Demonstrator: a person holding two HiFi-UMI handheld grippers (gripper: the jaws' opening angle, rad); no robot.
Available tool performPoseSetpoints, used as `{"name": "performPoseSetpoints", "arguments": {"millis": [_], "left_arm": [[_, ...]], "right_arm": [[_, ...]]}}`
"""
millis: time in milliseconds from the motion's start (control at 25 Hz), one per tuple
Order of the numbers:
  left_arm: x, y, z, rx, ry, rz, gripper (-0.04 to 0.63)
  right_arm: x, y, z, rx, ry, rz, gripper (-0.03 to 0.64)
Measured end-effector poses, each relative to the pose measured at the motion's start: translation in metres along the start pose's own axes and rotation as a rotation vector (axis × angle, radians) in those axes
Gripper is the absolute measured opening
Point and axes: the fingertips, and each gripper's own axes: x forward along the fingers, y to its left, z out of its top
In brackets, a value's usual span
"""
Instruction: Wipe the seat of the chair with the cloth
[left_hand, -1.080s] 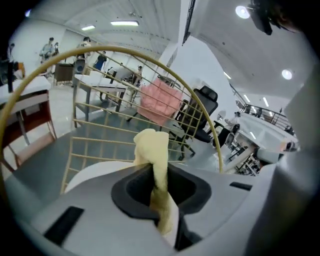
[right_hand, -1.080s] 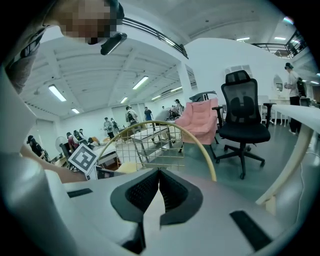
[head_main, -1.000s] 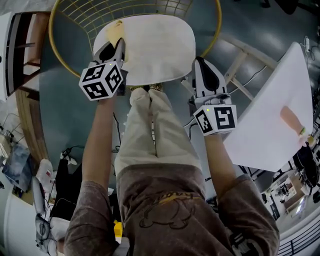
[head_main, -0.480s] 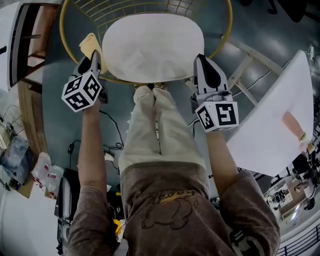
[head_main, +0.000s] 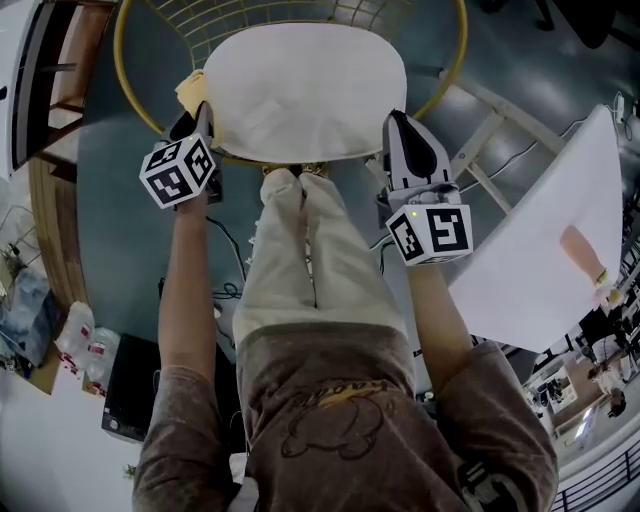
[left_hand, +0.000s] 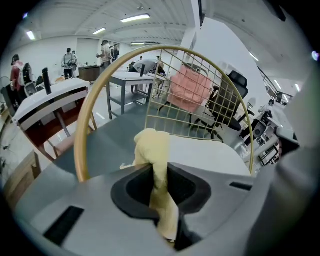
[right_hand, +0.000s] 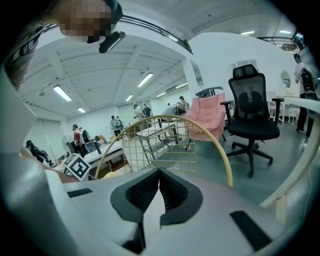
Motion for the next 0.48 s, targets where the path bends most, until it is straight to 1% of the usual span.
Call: {"name": "performPoseSetpoints", "arguments": {"millis": [280, 400, 480], "left_arm": [[0.02, -0.013, -0.008, -0.006, 0.037, -0.033, 0.057], [0.027, -0.02, -0.013, 0.005, 0.05, -0.036, 0.057], [0.031, -0.026, -0.014, -0.002, 0.049, -0.036, 0.057]], "right_arm": [[-0.001, -0.001, -0.002, 0.005, 0.004, -0.004, 0.026], [-0.003, 0.0, -0.003, 0.006, 0.007, -0.001, 0.026], [-0.004, 0.0, -0.004, 0.004, 0.011, 0.002, 0.026]]}}
